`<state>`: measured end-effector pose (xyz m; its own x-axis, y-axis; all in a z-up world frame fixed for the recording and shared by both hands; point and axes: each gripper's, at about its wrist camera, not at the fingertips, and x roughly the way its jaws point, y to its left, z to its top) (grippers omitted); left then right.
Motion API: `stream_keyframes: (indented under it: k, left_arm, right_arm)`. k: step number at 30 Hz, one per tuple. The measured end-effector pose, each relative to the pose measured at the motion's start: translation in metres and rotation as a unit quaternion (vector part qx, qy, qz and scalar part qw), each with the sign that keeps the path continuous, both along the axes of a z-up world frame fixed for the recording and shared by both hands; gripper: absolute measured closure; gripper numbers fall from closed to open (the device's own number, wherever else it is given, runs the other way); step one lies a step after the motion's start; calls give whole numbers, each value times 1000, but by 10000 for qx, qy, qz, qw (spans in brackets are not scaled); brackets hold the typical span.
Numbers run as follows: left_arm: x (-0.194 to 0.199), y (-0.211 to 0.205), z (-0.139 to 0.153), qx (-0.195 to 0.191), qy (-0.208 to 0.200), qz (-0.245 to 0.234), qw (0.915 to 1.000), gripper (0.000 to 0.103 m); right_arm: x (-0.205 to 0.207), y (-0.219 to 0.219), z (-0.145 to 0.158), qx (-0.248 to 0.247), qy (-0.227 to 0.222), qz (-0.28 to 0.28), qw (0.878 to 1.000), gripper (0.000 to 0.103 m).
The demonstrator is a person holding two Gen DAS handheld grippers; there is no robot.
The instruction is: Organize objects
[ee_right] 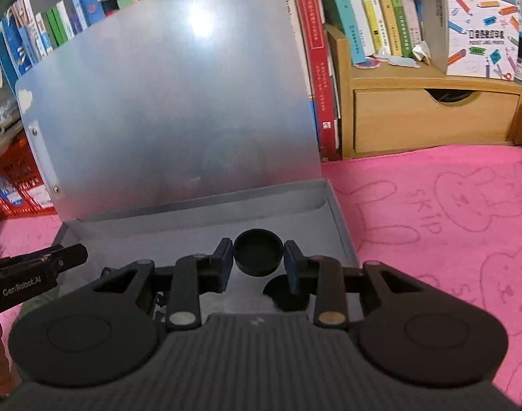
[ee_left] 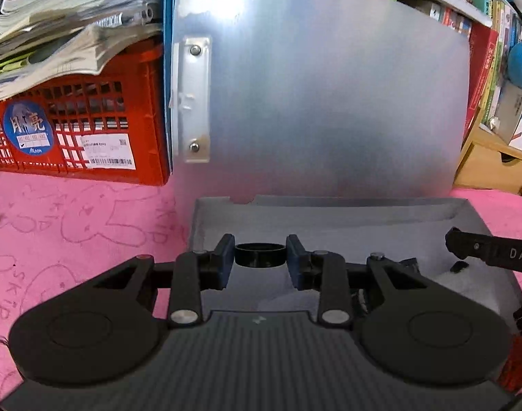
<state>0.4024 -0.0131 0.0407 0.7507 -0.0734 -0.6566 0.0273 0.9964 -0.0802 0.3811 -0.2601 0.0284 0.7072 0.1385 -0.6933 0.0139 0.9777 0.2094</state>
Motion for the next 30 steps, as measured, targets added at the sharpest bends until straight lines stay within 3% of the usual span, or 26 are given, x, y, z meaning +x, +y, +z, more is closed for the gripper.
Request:
stream_keyframes:
  k: [12, 16, 21, 30]
  left_arm:
    - [2, -6, -12, 65, 230, 13, 9997, 65]
    - [-1, -8, -11, 73, 231, 27, 9997, 63]
    - [-15, -10, 7, 71, 4, -25, 10000, 39]
    - [-68, -16, 52, 297, -416, -179, 9985, 28]
  right_arm:
    - [6, 10, -9, -226, 173, 125, 9995, 62]
    - [-1, 6, -5, -29, -27, 25, 10000, 35]
    - [-17, -4, 17, 280, -345, -69, 9990, 29]
    - [-74, 1, 60, 202, -849, 156, 9961, 26]
